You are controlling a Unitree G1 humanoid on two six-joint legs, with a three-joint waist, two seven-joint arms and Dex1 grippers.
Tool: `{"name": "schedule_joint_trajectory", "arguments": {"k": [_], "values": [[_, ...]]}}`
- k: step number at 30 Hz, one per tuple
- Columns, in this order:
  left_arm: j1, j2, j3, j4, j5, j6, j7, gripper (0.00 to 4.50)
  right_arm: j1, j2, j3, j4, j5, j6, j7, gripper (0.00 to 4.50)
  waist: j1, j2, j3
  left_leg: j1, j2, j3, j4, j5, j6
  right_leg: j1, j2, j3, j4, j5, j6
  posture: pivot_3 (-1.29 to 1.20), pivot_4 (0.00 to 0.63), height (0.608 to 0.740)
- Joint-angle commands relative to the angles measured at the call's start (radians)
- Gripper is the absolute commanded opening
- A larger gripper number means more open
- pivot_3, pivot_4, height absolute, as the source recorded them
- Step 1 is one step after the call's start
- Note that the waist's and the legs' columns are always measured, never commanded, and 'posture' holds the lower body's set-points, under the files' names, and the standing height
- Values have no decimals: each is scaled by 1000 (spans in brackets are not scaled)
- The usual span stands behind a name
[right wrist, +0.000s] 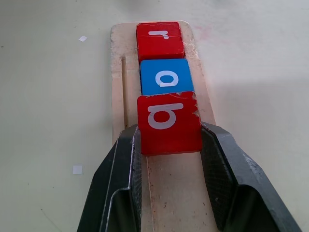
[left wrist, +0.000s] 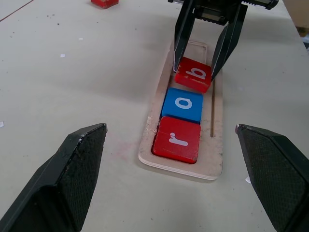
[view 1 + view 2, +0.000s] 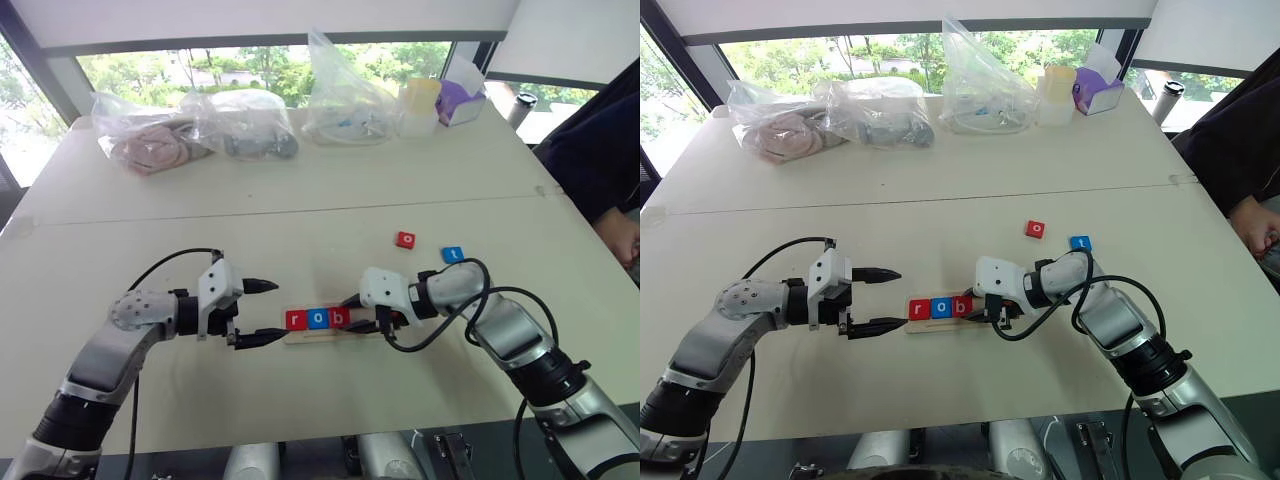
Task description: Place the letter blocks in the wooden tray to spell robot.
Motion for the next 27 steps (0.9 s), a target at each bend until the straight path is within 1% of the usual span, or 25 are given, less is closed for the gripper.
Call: {"name": "schedule_joint_trajectory", "arguments": {"k": [1,3,4,10,13,14,17,22,24,27], "values": [[0,-2,21,-30,-12,-8,5,4500,-22,8,-4,-9,0,-11,3,3083,0,0,0,0,0,0,0,0,0,0,0,0,0,0,0,0,150,740],[-2,-3,20,-29,-11,-8,7,4500,-23,8,-4,-10,1,-10,4,4155,0,0,0,0,0,0,0,0,0,0,0,0,0,0,0,0,150,740],[-4,-4,19,-27,-11,-8,7,4500,-25,8,-4,-10,1,-9,4,4448,0,0,0,0,0,0,0,0,0,0,0,0,0,0,0,0,150,740],[-2,-5,19,-27,-10,-9,8,4500,-50,21,-42,-18,30,17,-13,4448,-1,0,0,0,0,0,0,0,0,0,0,0,0,0,0,0,150,740],[-5,-5,19,-25,-10,-9,6,4500,-74,27,-113,-20,67,54,-45,4448,-1,0,0,0,0,0,0,0,0,0,0,0,0,0,0,0,150,740],[-6,-5,19,-25,-11,-9,5,4500,-83,40,-155,-16,86,82,-81,4448,-1,0,0,0,0,0,0,0,0,0,0,0,0,0,0,0,150,740],[-6,-6,22,-26,-13,-9,7,4500,-108,84,-262,17,87,161,-236,4448,-1,0,0,0,0,0,0,0,0,0,0,0,0,0,0,0,150,740],[-2,-11,20,-27,-11,-11,10,4500,-136,172,-406,61,22,328,-567,4448,1,0,0,0,0,0,0,0,0,0,0,0,0,0,0,0,150,740],[-5,-14,16,-22,-9,-13,10,4500,-133,233,-463,51,1,416,-705,4448,0,0,0,0,0,0,-1,0,0,0,0,0,0,0,0,0,150,740],[-15,-21,10,-13,-5,-14,10,4500,-122,315,-512,22,-7,495,-839,4448,-4,0,0,-1,0,0,-1,0,0,-1,0,0,1,0,0,0,150,740]]}}
